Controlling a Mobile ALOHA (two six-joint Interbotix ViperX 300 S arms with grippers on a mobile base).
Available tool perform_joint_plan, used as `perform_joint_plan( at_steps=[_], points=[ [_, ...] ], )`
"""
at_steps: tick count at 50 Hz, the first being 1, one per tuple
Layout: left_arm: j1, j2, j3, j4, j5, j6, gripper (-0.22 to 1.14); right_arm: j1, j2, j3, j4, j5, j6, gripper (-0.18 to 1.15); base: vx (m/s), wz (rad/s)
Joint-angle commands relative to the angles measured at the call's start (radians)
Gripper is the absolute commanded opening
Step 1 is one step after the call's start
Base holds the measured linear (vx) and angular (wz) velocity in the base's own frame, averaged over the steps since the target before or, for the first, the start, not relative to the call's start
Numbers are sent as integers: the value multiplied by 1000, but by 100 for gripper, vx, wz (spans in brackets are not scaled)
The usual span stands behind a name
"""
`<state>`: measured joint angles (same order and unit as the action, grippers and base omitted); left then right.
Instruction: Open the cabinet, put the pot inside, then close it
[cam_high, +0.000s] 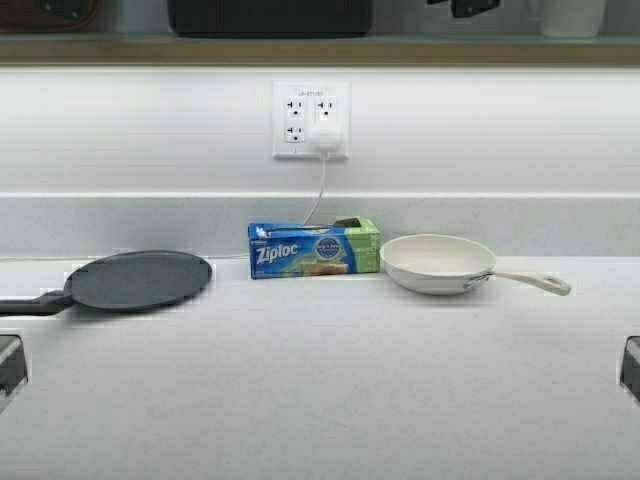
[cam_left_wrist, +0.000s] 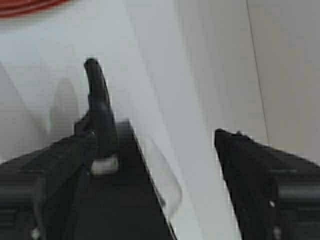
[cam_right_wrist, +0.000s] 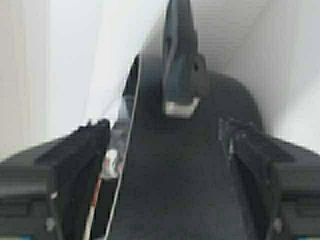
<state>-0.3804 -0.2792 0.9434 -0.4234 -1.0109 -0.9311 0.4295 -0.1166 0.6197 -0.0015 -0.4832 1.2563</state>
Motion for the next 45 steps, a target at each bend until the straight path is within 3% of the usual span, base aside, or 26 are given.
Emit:
perform_joint_plan(
  at_steps=[1, 11, 16, 20, 24, 27, 34, 40, 45],
  points=[
    [-21, -20, 0, 6, -5, 6, 99, 11, -29, 0, -5, -14, -3, 98, -8, -1],
    [-32, -28, 18, 15, -6, 31, 97, 17, -49, 26, -41, -23, -15, 95, -11, -1],
    [-32, -29, 18, 35, 0, 103, 84, 17, -69, 31, -118, -11, -80, 80, -14, -1],
    [-32, -34, 15, 54, 40, 198, 55, 18, -75, 29, -158, 18, -166, 52, -16, 1],
    [-32, -51, 6, 72, 143, 330, 8, 21, -94, 34, -186, 72, -295, 8, -18, 2],
    [-32, -67, -12, 77, 244, 474, -15, 23, -104, 37, -207, 112, -399, -8, -20, 3],
    [-32, -104, -78, 0, 483, 848, 11, 23, -130, 26, -204, 224, -640, 12, -19, 4],
    [-26, -135, -103, -120, 545, 1052, 5, 23, -149, 5, -196, 313, -773, 9, -18, 6],
    [-25, -173, -94, -152, 617, 1181, 5, 23, -167, 15, -193, 359, -805, 8, -18, -2]
  ],
)
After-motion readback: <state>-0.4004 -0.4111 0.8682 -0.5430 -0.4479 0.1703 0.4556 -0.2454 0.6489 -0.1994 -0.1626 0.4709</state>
